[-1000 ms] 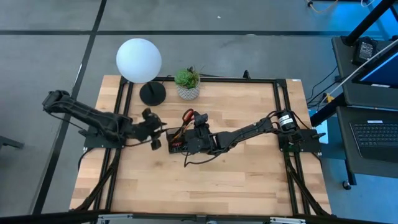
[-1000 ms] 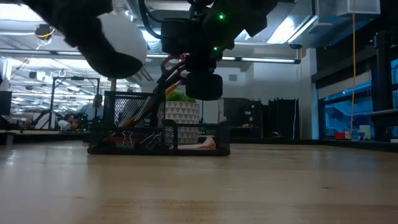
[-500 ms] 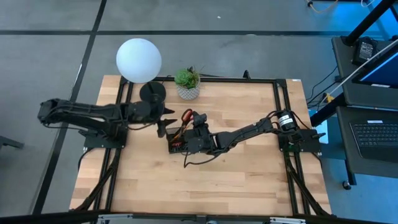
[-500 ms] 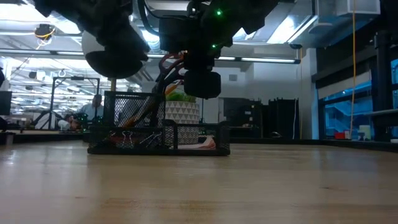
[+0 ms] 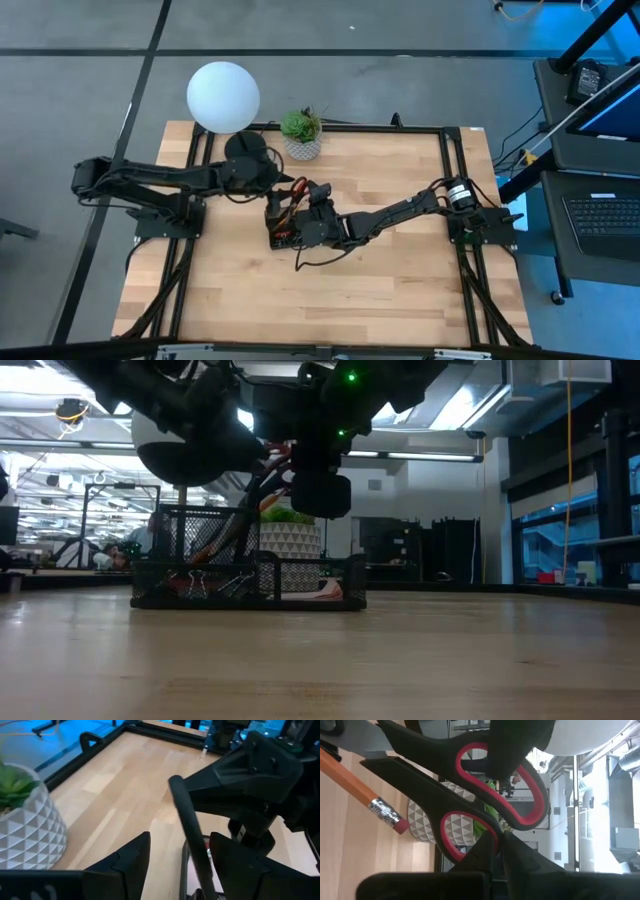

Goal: Pick and place office supplies into organizer
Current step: Put the black scissors into the black desk organizer

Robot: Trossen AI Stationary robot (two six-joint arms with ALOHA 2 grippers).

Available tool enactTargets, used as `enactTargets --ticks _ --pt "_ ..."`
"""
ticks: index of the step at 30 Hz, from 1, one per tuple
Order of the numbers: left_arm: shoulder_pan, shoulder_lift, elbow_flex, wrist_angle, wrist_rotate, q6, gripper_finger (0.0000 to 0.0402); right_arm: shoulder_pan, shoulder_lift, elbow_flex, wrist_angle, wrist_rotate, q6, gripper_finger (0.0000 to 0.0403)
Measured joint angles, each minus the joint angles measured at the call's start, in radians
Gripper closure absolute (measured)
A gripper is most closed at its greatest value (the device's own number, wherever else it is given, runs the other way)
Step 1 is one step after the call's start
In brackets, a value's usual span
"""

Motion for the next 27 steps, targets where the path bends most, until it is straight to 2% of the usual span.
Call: enactTargets --ticks 4,8,17,20,27 --pt "0.000 0.023 0.000 0.046 0.011 0.013 0.0210 0.000 0.000 0.000 0.004 -0.002 0.000 0.0379" --pt "0.000 0.027 0.000 0.054 0.004 0.013 0.0234 0.000 0.000 0.000 0.005 -0.002 0.000 0.0379" --pt "-0.001 0.025 0.000 0.055 0.012 0.042 0.0349 0.000 0.000 0.000 0.005 -0.001 0.001 0.0375" --pt "0.001 0.026 -0.001 0.049 -0.002 0.057 0.0375 0.001 -0.001 0.000 0.007 0.001 0.001 0.0363" --pt "-0.002 0.025 -0.001 0.054 -0.002 0.086 0.0375 0.020 -0.001 0.000 0.032 -0.002 -0.001 0.0296"
